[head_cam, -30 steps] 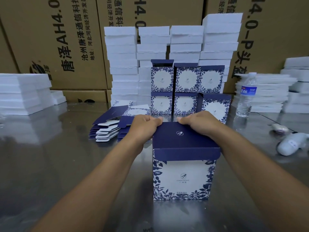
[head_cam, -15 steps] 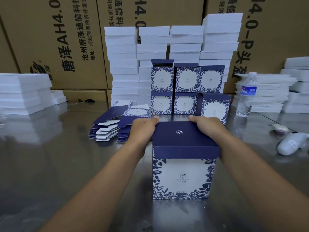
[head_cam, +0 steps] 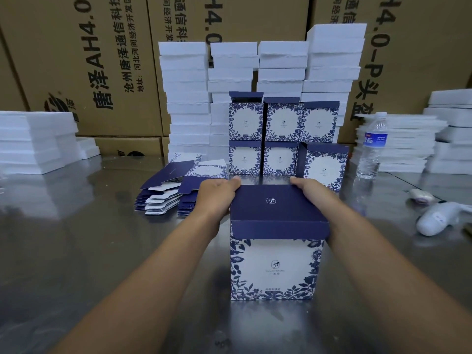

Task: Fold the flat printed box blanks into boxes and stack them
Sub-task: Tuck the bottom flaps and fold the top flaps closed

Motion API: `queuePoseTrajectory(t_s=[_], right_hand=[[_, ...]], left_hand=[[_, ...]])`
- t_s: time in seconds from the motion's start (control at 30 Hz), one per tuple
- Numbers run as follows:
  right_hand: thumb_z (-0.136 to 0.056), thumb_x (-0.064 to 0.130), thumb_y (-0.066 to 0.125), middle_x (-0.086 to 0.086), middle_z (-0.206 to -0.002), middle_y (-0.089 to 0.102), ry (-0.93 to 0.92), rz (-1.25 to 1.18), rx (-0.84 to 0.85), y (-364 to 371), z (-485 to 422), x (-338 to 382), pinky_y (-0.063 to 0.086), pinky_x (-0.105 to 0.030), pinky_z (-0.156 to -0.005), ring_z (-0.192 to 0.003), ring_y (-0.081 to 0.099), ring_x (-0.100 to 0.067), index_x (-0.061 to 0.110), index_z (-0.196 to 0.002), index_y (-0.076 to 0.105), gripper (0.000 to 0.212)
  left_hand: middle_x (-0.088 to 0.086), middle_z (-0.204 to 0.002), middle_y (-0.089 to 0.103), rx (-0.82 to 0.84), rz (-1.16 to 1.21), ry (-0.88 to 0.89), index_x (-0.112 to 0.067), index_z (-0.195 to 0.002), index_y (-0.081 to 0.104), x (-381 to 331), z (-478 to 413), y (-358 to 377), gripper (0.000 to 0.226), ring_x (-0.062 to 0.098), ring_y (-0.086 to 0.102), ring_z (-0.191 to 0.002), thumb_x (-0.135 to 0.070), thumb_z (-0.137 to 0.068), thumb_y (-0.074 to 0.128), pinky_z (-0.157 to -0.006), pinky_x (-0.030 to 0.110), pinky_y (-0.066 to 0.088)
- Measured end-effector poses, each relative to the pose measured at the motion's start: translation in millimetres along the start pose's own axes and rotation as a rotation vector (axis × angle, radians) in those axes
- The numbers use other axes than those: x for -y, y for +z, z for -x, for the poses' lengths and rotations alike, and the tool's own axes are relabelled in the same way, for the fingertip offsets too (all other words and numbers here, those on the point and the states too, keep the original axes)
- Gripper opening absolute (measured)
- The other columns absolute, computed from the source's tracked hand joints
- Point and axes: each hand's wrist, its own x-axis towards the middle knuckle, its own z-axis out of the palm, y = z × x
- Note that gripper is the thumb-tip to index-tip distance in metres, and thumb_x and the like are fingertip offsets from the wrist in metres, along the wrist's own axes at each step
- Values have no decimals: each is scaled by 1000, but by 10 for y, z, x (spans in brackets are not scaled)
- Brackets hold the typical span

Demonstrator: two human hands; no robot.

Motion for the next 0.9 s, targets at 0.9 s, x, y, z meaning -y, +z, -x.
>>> queuePoseTrajectory(t_s=[0.9], right_hand=[[-84, 34, 65, 6, -78, 69, -916, 342, 141, -154, 420, -233, 48, -21, -72, -79, 63, -7, 25, -70, 70, 17]], left_hand=[[-18, -91, 67, -1, -346, 960, -22, -84, 69, 344, 383, -101, 8, -2, 61, -103, -21, -76, 72, -90, 14, 44]])
